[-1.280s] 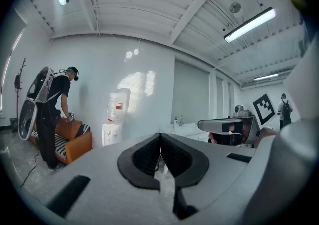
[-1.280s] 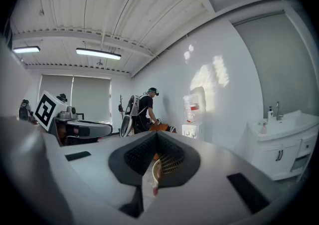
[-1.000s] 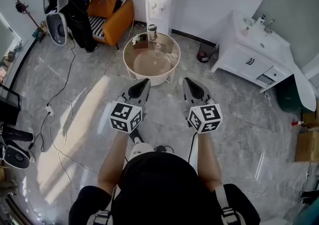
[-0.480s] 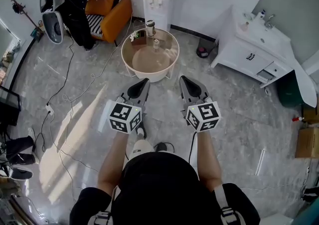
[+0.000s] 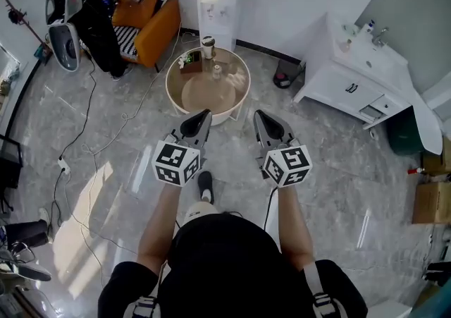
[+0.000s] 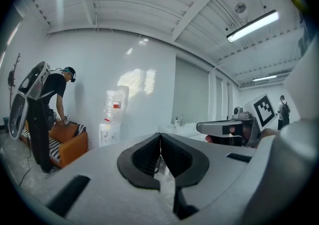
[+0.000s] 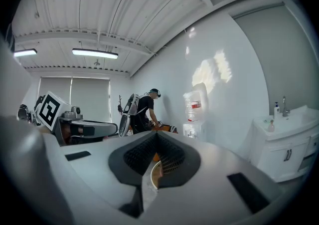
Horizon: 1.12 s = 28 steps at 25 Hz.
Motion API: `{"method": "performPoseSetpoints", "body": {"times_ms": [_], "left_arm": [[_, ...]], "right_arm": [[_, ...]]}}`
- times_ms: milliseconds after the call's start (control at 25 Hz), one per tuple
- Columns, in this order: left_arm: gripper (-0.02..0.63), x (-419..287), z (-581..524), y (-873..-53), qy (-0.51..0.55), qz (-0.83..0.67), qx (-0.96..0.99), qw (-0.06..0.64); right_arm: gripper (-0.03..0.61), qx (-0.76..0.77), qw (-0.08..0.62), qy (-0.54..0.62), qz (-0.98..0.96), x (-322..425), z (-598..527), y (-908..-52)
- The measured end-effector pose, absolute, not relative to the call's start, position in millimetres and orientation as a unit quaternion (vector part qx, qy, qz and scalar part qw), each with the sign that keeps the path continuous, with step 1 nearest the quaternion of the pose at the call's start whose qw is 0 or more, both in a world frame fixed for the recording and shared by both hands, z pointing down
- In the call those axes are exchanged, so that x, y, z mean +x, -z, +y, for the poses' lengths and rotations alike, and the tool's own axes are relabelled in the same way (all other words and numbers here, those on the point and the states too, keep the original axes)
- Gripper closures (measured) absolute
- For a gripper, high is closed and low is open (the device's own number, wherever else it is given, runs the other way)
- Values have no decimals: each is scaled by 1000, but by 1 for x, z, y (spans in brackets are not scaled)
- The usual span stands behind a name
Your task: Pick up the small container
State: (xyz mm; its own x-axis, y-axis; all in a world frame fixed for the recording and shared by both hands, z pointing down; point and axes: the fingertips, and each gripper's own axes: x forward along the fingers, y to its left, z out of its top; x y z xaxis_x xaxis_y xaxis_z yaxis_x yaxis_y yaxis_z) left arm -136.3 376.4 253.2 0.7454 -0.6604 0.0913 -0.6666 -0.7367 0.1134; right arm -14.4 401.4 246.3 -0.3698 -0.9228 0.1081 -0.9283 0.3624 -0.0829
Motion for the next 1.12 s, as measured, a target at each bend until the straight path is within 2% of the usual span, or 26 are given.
{"method": "performPoseSetpoints", "body": {"times_ms": [560,1120], "left_arm": [[595,-154,215,-236,-2,-321,945,61],[595,-137,157,-258,-26,-319,944,82]], "right_arm": [[575,579,57,-51,-811,-25,255,-236],[575,587,52,-67,-805,-10,188,-246]]}}
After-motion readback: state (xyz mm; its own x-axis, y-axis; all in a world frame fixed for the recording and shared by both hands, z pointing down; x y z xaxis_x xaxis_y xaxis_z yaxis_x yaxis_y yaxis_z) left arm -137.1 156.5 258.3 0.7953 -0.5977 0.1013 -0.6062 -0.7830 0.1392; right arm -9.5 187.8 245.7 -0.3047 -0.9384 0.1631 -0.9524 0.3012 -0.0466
